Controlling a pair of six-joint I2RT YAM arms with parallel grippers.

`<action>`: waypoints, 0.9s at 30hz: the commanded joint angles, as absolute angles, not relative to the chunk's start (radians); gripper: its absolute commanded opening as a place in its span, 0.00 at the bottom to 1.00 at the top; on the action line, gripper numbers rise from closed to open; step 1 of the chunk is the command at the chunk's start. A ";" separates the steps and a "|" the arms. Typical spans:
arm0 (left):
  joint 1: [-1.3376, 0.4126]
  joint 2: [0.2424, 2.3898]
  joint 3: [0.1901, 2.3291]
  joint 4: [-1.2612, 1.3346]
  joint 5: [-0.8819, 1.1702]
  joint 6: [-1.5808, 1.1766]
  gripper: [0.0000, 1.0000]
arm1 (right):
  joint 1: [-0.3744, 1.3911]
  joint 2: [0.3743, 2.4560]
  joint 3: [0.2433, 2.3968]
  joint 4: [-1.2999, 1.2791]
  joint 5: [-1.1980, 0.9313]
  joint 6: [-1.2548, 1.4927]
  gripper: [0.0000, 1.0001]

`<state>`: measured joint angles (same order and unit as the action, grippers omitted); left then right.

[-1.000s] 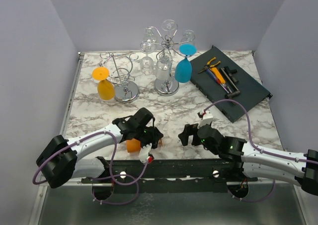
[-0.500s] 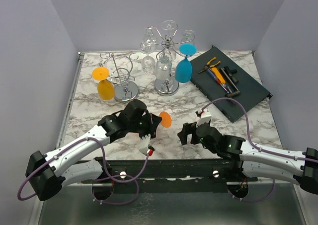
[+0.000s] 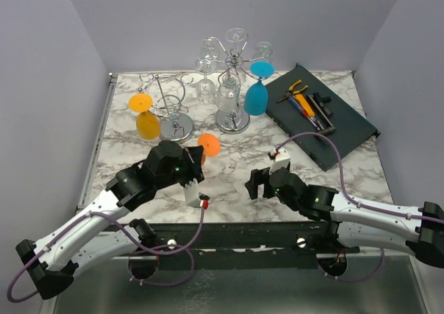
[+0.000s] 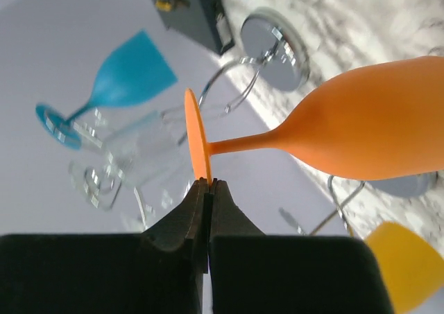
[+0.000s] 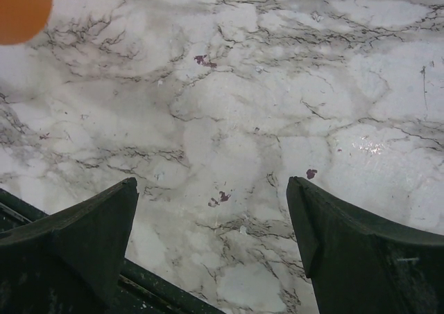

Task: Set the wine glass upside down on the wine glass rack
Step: Pick up the wine glass at the center of the board, then turn the wine glass upside down at the wine rack.

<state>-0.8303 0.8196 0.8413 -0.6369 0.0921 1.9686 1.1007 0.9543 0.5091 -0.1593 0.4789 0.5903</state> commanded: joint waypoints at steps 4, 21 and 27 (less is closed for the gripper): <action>-0.823 0.752 1.112 -0.636 -0.257 1.759 0.00 | 1.108 0.912 0.556 -0.189 0.508 0.566 0.95; -0.841 0.962 1.604 -0.377 -0.581 1.665 0.00 | 1.108 0.911 0.628 -0.218 0.497 0.510 0.95; -0.786 1.071 1.645 -0.307 -0.573 1.581 0.00 | 1.109 0.889 0.635 -0.221 0.498 0.507 0.95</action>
